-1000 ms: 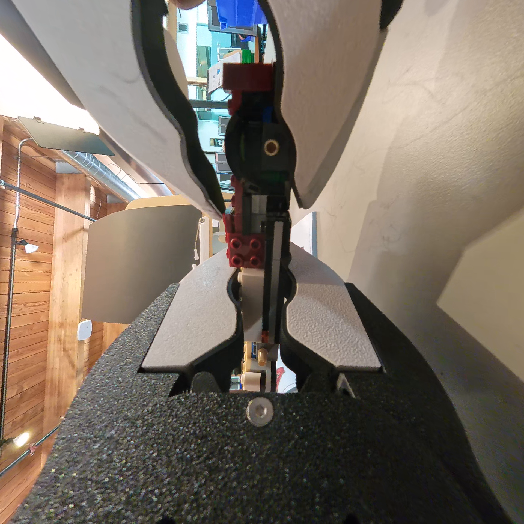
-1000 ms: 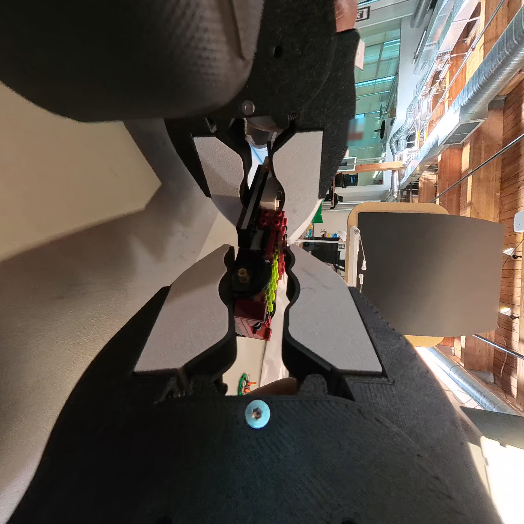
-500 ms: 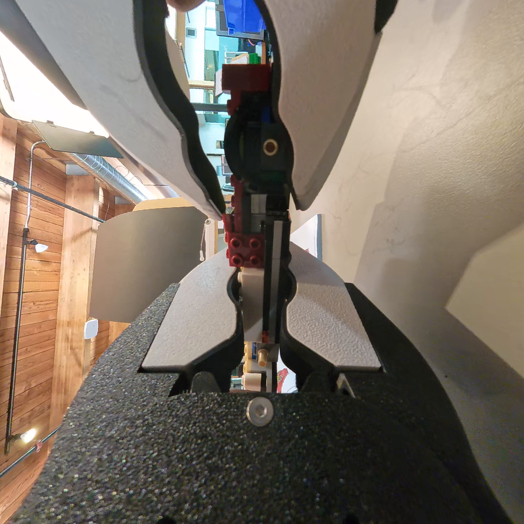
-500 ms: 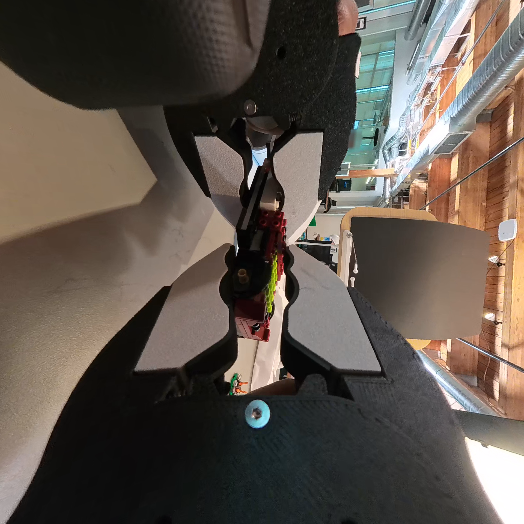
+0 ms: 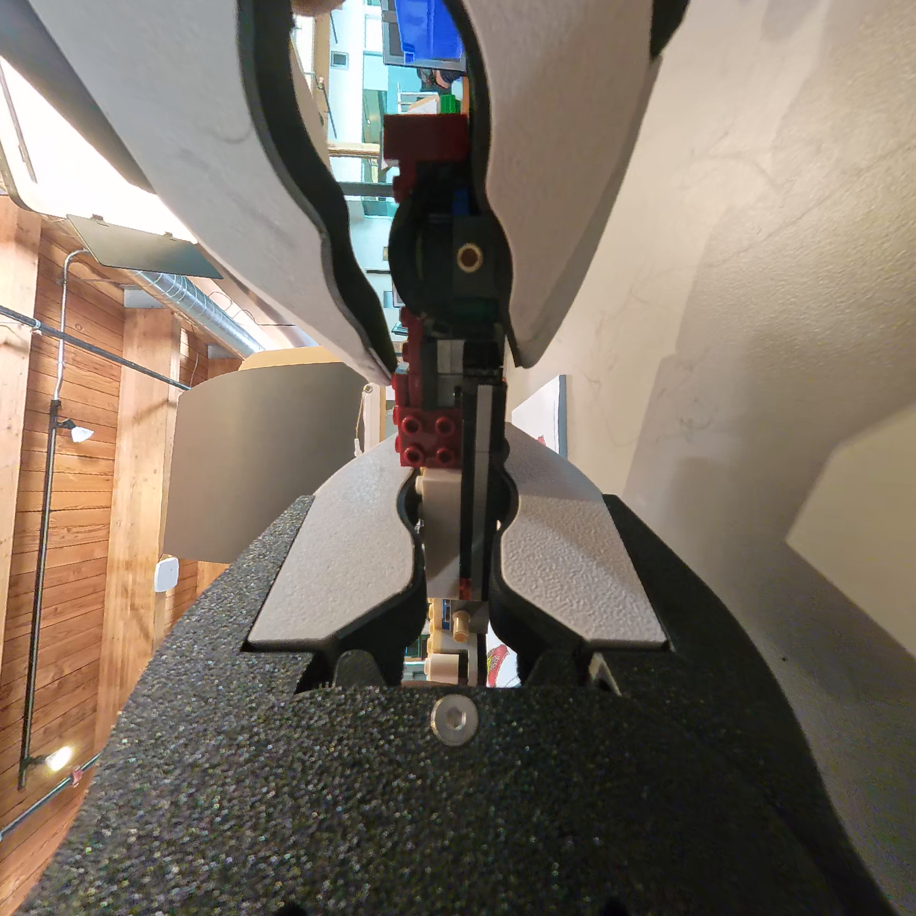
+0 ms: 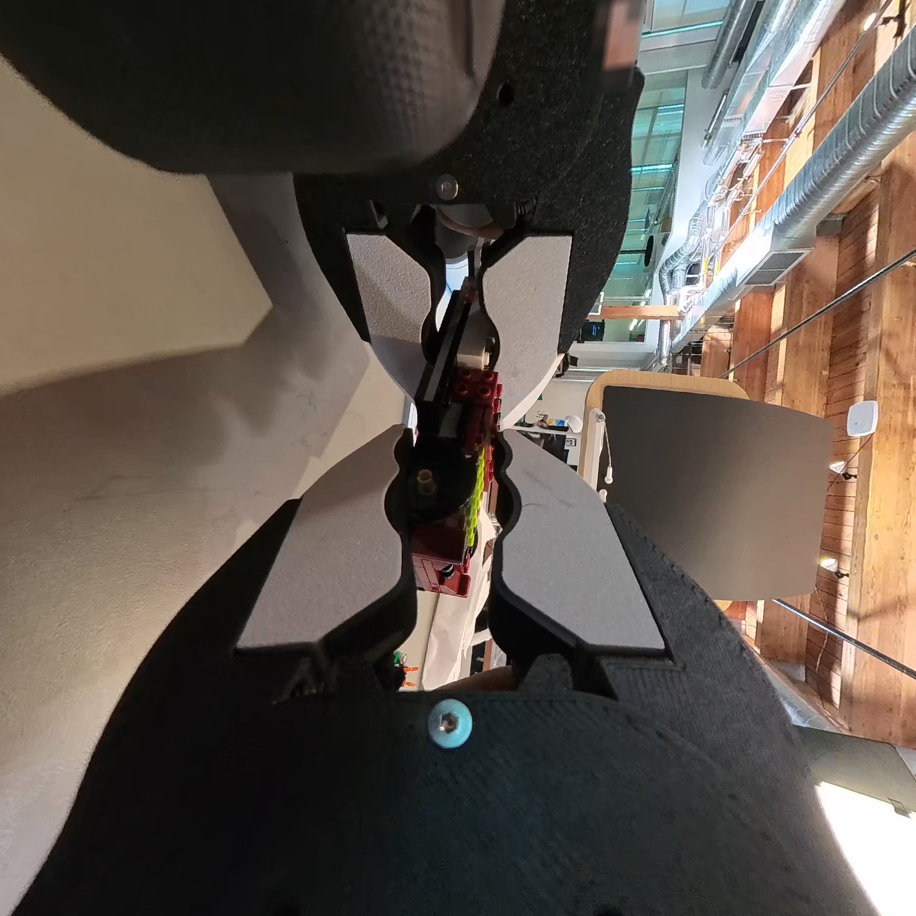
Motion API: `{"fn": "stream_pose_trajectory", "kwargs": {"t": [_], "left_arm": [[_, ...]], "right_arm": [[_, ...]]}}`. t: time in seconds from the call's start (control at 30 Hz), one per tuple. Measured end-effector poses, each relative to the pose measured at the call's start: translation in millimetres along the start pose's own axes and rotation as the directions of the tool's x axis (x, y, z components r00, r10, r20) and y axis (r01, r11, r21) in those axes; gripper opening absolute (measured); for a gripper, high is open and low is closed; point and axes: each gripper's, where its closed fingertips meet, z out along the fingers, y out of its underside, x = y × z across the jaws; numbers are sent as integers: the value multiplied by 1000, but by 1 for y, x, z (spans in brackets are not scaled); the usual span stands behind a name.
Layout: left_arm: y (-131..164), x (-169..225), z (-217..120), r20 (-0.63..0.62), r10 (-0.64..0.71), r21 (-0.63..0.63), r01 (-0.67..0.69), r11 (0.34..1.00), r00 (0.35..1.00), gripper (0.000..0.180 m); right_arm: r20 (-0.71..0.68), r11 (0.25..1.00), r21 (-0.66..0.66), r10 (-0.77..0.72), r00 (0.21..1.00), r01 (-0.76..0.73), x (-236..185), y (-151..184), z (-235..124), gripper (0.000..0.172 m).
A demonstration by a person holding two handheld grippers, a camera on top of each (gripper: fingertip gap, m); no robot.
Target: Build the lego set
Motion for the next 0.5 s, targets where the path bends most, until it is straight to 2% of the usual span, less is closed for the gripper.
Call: {"fn": "stream_pose_trajectory", "kwargs": {"t": [0.27,0.5], "left_arm": [[0,-1,1,6,1,-3,-1,1000,1000,25],[2,-10,-1,45,-17,3,17,1000,999,25]], "right_arm": [[1,1000,-6,12,1000,-12,0,0,0,31],[-54,999,7,35,998,-35,8,-2,-2,31]]}}
